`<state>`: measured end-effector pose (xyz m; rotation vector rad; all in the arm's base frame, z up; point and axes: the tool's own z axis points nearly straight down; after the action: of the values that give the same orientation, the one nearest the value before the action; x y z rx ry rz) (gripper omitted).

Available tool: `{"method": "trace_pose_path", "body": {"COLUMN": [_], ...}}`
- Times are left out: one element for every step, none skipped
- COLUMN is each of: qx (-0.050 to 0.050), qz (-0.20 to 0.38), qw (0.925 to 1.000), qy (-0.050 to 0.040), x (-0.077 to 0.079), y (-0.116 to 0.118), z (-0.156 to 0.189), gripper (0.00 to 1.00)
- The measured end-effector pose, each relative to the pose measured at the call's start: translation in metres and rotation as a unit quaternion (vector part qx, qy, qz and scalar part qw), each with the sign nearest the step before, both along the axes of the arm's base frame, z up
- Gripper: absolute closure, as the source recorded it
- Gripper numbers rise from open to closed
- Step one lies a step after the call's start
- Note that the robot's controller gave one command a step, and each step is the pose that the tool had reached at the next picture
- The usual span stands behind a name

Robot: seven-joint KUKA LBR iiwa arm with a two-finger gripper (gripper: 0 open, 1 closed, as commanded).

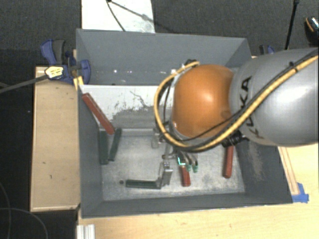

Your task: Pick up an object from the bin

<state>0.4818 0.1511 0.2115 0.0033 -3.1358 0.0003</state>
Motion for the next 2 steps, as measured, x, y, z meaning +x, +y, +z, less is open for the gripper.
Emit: {"method": "trace_pose_path", "body": {"qx": [0.000,0.001], "qz": [0.054,0.051], "qw": [0.9985,0.9987], "qy": [-0.0034,-0.0043], "x": [-0.0003,-0.0004], "y": [-0.0085,-0.0082], "z": [-0.1442,-0.1414], "gripper": [0.00,1.00]}}
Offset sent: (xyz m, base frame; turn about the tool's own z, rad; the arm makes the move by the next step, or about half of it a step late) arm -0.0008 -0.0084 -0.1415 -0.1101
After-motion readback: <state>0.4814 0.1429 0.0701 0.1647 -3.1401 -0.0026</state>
